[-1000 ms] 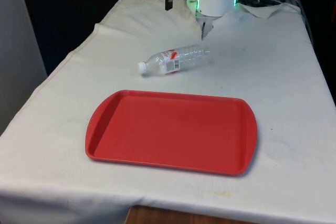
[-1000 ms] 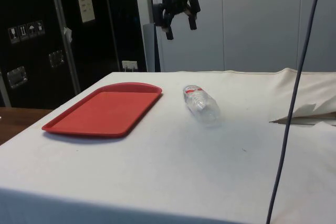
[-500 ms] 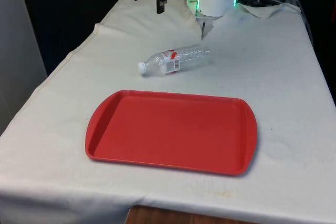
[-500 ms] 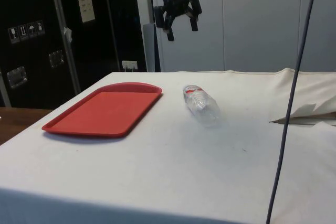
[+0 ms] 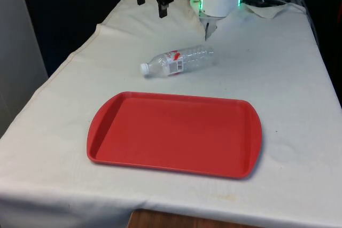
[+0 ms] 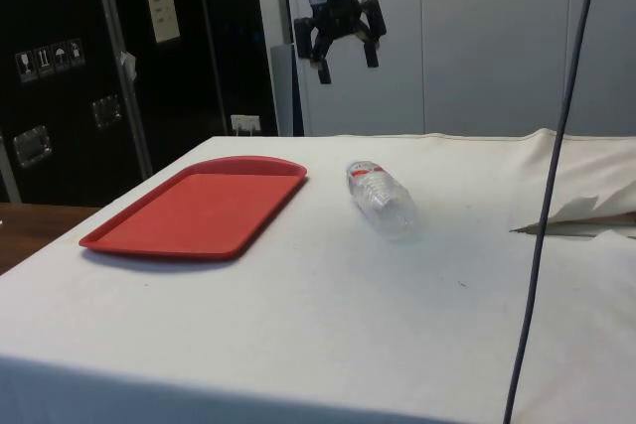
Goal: Place the bottle upright on the tray.
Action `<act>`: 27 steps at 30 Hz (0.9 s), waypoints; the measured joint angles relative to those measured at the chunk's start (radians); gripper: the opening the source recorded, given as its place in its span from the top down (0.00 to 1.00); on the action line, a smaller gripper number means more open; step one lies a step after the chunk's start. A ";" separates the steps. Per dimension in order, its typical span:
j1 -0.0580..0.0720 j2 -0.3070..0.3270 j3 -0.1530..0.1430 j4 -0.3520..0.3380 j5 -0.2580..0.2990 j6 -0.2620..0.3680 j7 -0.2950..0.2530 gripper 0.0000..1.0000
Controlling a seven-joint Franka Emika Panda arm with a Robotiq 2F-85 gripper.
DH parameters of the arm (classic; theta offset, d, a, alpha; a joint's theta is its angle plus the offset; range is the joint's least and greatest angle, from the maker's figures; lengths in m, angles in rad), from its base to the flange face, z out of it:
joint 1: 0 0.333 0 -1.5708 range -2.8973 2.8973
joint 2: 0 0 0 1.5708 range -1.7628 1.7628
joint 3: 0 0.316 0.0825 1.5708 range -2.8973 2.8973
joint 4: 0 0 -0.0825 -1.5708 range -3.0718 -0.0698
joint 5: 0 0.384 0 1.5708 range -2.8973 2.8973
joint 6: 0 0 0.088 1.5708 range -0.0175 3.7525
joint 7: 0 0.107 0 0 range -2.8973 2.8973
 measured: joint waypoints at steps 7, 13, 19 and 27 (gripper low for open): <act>0.000 0.016 -0.011 0.000 0.052 -0.002 -0.010 0.00; -0.001 0.023 -0.016 0.000 0.077 -0.005 -0.016 0.00; -0.001 0.036 -0.025 0.000 0.111 -0.009 -0.024 0.00; -0.001 0.055 -0.033 0.003 0.143 -0.022 -0.025 0.00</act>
